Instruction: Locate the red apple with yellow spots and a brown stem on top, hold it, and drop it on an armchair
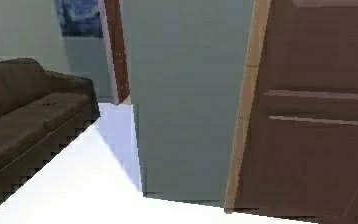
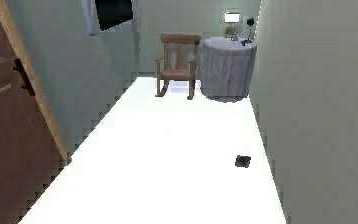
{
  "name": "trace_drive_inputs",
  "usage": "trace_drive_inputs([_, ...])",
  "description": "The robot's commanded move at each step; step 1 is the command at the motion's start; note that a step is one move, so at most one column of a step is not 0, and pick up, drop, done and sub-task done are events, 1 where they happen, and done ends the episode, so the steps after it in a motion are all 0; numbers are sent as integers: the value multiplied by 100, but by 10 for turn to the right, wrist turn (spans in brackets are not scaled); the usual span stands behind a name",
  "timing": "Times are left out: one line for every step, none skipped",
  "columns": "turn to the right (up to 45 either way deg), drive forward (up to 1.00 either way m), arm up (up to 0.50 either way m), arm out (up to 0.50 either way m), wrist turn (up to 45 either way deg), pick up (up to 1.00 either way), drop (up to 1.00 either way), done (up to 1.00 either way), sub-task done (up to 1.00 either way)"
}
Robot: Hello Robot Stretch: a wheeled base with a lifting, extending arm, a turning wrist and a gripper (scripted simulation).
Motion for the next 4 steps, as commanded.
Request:
trace_drive_inputs([0,85,0,0,0,0,0,0,0])
trace_drive_inputs([-450,0,0,0,0,0,0,0,0])
trace_drive_inputs([-450,0,0,0,0,0,0,0,0])
trace_drive_inputs([-90,0,0,0,0,0,0,0,0])
